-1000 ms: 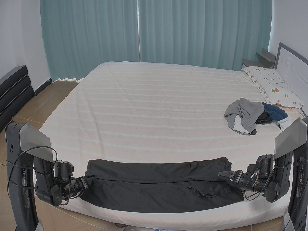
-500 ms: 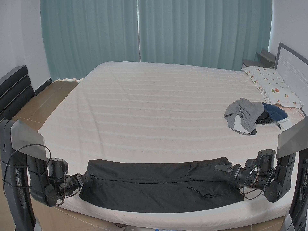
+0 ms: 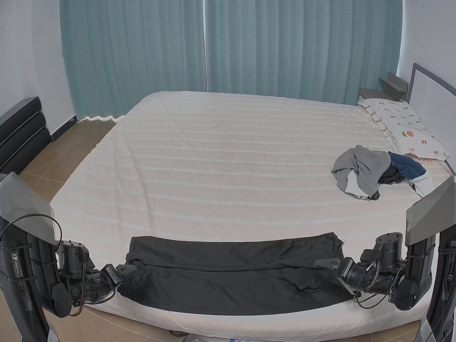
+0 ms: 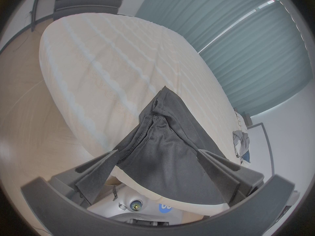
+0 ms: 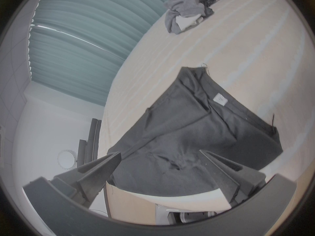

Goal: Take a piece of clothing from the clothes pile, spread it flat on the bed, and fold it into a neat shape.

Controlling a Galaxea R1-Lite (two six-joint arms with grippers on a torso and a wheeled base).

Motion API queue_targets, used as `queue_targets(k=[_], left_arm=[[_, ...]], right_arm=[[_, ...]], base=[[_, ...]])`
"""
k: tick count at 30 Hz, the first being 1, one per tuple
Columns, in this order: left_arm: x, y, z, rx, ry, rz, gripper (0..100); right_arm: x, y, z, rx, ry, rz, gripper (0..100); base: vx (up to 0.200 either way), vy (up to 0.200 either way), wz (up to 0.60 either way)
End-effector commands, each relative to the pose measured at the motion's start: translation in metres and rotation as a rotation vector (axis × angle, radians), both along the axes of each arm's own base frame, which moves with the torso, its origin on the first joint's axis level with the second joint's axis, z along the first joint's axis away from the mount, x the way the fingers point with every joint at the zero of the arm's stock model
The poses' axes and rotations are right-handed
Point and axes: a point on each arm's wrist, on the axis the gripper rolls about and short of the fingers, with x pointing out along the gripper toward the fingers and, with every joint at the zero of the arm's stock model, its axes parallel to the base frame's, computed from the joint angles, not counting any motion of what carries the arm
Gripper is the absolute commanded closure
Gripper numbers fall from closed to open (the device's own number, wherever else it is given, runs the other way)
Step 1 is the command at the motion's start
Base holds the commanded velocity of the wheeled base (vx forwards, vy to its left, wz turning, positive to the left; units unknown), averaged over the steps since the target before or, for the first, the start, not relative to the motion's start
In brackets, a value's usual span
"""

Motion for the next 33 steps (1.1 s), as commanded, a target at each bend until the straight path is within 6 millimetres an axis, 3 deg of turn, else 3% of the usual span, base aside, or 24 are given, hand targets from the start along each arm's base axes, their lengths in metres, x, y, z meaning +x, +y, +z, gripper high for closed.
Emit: queue_targets(k=[1,6,15,21,27,33], left_arm=[[-0.007,0.001,-0.001,-0.038,0.035,0.022,0],[-0.007,0.001,-0.001,-0.045,0.040,0.028,0],[-0.007,0.000,-0.001,-0.047,0.041,0.024,0],[-0.007,0.001,-0.002,-0.043,0.040,0.019,0],[-0.007,0.000,-0.003,-0.039,0.043,0.016,0],[-0.007,0.000,-0.002,-0.039,0.041,0.016,0]], right_arm=[[-0.007,-0.001,-0.008,-0.003,0.049,0.014,0],[-0.007,0.000,-0.009,0.025,0.067,0.038,0],[-0.007,0.000,-0.006,0.064,0.078,0.006,0],[-0.006,0.001,-0.005,0.065,0.068,0.003,0],[-0.001,0.009,0.010,0.126,0.018,-0.029,0],[0.010,0.020,0.002,0.102,-0.003,-0.065,0]], base=[[0.000,0.000,0.00],[0.000,0.000,0.00],[-0.200,0.000,0.00],[0.000,0.000,0.00],[0.000,0.000,0.00],[0.000,0.000,0.00]])
